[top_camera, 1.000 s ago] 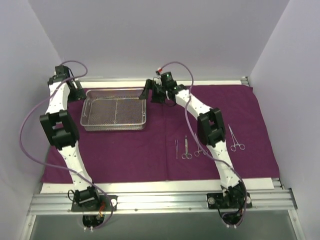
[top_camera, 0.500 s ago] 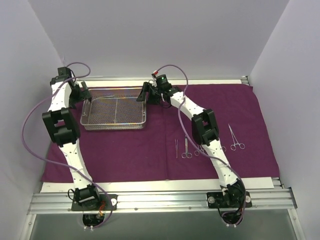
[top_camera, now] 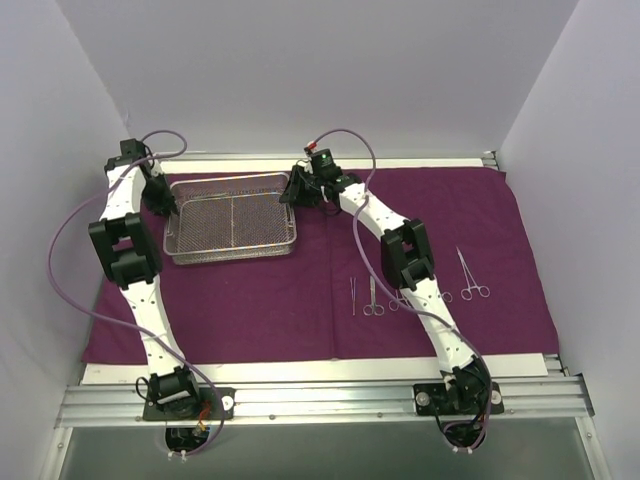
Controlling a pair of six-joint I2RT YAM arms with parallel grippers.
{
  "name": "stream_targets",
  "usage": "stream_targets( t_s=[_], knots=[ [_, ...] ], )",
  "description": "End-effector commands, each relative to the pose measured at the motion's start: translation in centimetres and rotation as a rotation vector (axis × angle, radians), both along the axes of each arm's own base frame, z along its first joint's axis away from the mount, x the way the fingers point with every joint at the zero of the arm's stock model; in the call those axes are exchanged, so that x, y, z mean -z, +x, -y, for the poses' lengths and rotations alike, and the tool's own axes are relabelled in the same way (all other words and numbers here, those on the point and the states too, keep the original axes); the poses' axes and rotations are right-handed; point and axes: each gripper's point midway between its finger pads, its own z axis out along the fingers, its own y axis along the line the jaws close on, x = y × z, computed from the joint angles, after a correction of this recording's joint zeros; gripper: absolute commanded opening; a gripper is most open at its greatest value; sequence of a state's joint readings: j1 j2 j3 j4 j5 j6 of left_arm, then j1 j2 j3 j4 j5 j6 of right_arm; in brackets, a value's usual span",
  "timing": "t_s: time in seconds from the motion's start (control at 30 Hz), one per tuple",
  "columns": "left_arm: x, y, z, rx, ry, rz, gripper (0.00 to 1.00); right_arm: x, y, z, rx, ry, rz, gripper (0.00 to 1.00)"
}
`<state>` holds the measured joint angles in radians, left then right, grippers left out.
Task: Open and lay out the surgical kit
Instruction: Adjust the container in the surgical kit.
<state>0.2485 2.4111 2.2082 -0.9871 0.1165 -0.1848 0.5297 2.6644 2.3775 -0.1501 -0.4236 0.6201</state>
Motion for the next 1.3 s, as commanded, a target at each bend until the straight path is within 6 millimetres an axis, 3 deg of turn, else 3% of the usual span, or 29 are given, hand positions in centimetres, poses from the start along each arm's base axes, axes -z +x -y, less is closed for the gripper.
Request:
stream_targets(
  t_s=[0.0,0.17,0.33,0.4,0.43,0.47,0.5,0.53,0.6,0.63,0.67,0.73,0.77,0.83,0.87,0.9,0.93,0.97,1.0,1.07,1.1,1.13,1.2,1.27],
  knots=[
    [-4.5,2.1,0.4,0.022,-0.026,0.132,0.25,-4.7,0.5,-1.9,-0.052,0.081,0.091,0.07],
    [-8.2,2.3,0.8,0.023,-0.032,0.205,0.04,-8.1,0.9,-2.3,-0.042,0.116,0.146,0.0],
    [-13.3,2.9,1.5,0.041,-0.045,0.34,0.02,-12.7,1.3,-2.6,-0.063,0.163,0.251,0.0],
    [-14.8,2.8,1.8,0.041,-0.045,0.391,0.02,-15.4,0.5,-3.3,-0.095,0.175,0.315,0.0],
    [-18.1,2.8,1.8,0.043,-0.02,0.485,0.02,-14.5,-0.2,-3.3,-0.127,0.14,0.327,0.0],
    [-16.0,1.9,2.0,0.035,-0.024,0.455,0.02,-16.9,-0.9,-3.4,-0.128,0.135,0.386,0.0],
    [-17.3,2.9,1.7,0.029,0.001,0.55,0.02,-16.6,-1.2,-3.3,-0.119,0.115,0.397,0.0],
    [-17.3,2.5,1.6,0.022,0.001,0.563,0.02,-16.5,-1.1,-3.2,-0.107,0.126,0.41,0.0],
    [-16.7,2.9,1.4,0.024,-0.028,0.542,0.02,-14.9,-0.5,-3.0,-0.105,0.13,0.36,0.0],
    [-14.4,2.2,1.7,0.027,-0.053,0.441,0.02,-14.2,-0.4,-3.0,-0.112,0.116,0.336,0.0],
    [-14.2,1.9,1.9,0.039,-0.064,0.422,0.02,-12.9,-1.3,-2.5,-0.137,0.067,0.281,0.0],
    [-13.8,1.4,2.0,0.041,-0.061,0.432,0.02,-12.4,-2.2,-2.2,-0.12,0.047,0.288,0.0],
    [-12.9,1.3,1.8,0.027,-0.056,0.421,0.02,-15.7,-1.8,-2.3,-0.097,0.106,0.381,0.0],
    [-11.0,1.4,1.8,0.013,-0.09,0.392,0.02,-16.0,-1.0,-2.1,-0.084,0.101,0.388,0.0],
    [-10.4,1.4,1.9,0.007,-0.112,0.368,0.02,-12.6,-1.2,-1.9,-0.102,0.055,0.294,0.0],
    [-10.8,0.9,2.5,0.015,-0.141,0.333,0.02,-14.1,-1.1,-2.2,-0.117,0.067,0.309,0.0],
    [-10.5,0.9,2.7,0.021,-0.139,0.328,0.02,-13.1,-1.4,-2.2,-0.117,0.043,0.29,0.0],
    [-10.6,1.1,2.5,0.024,-0.122,0.341,0.02,-14.4,-1.3,-2.1,-0.106,0.056,0.326,0.0],
    [-10.5,1.0,2.4,0.02,-0.115,0.34,0.02,-14.2,-1.3,-2.1,-0.089,0.069,0.318,0.0],
    [-9.9,1.2,1.7,-0.001,-0.134,0.295,0.02,-12.7,-1.1,-1.6,-0.072,0.057,0.268,0.0],
    [-9.1,0.3,2.0,-0.006,-0.16,0.223,0.02,-12.3,-1.0,-1.5,-0.071,0.054,0.252,0.0],
    [-8.9,1.4,2.0,0.005,-0.175,0.226,0.02,-11.2,-1.1,-1.4,-0.074,0.039,0.226,0.0],
    [-8.0,1.0,2.3,-0.005,-0.204,0.173,0.03,-10.2,-1.1,-1.1,-0.068,0.028,0.2,0.0],
    [-7.2,1.3,1.9,-0.018,-0.204,0.151,0.1,-9.4,-0.8,-0.7,-0.054,0.028,0.174,0.0]
  ],
)
